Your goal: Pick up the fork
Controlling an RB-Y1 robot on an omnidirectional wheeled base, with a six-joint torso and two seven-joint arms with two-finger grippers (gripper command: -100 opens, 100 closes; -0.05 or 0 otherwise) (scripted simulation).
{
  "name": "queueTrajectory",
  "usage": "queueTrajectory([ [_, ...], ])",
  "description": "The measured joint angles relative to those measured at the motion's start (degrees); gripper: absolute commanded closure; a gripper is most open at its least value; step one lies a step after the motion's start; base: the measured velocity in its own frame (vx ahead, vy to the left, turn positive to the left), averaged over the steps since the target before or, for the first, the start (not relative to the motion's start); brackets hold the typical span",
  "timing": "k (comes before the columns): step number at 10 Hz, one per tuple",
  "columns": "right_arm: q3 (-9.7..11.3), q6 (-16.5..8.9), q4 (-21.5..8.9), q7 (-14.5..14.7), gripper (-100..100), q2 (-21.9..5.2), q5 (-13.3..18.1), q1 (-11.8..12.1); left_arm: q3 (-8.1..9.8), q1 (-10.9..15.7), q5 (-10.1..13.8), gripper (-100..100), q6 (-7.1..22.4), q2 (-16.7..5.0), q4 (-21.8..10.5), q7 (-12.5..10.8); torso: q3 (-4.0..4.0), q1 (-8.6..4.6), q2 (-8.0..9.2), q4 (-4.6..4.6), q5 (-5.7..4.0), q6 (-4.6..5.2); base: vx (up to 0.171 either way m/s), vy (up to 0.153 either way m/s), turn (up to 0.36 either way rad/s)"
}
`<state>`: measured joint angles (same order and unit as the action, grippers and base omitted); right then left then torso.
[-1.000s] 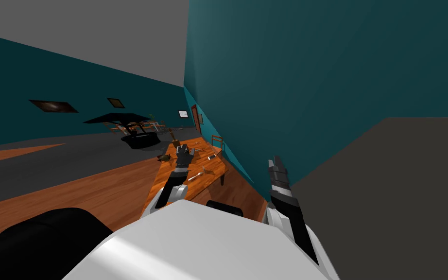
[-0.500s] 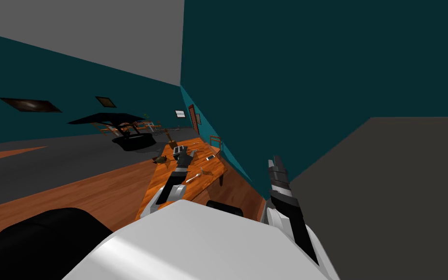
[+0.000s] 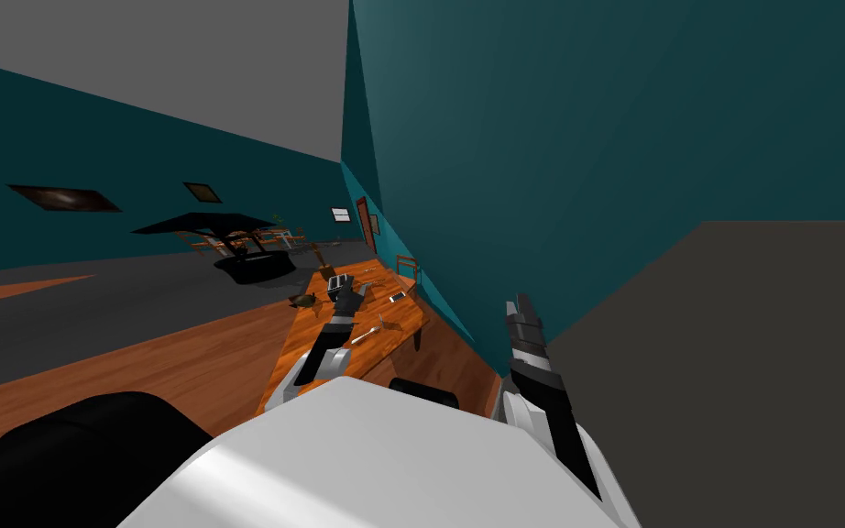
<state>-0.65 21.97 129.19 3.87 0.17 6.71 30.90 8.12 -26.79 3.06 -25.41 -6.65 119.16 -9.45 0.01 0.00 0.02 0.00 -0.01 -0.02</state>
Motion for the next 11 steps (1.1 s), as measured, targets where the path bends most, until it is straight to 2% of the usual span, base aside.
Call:
queueTrajectory([
  [2,0.0,0.0,0.0,0.0,0,0.0,0.0,0.0,0.08,0.0,0.5,-100,0.1,-0.3,-1.2,-0.1,-0.05,0.0,-0.09,-0.02,0.0,0.02,0.028,-0.002,-0.093],
  [5,0.0,0.0,0.0,0.0,0,0.0,0.0,0.0,0.79,0.4,2.6,-100,2.4,-1.9,-4.9,-0.6,-0.1,0.01,-0.18,-0.04,0.0,0.02,0.04,-0.004,-0.133],
  [6,0.0,0.0,0.0,0.0,0,0.0,0.0,0.0,1.01,0.6,3.5,-100,4.0,-2.4,-5.7,-0.8,-0.1,0.0,-0.17,-0.04,0.0,0.02,0.016,-0.001,-0.052],
  [9,0.0,0.0,0.0,0.0,0,0.0,0.0,0.0,1.33,0.8,5.4,-100,5.6,-3.7,-9.9,-1.3,-0.12,-0.01,-0.2,-0.04,0.0,0.03,0.039,-0.004,-0.129],
  [11,0.0,0.0,0.0,0.0,0,0.0,0.0,0.0,1.4,0.8,6.0,-100,6.1,-4.1,-11.3,-1.5,-0.04,-0.01,-0.07,-0.02,0.0,0.0,-0.005,0.0,0.017],
])
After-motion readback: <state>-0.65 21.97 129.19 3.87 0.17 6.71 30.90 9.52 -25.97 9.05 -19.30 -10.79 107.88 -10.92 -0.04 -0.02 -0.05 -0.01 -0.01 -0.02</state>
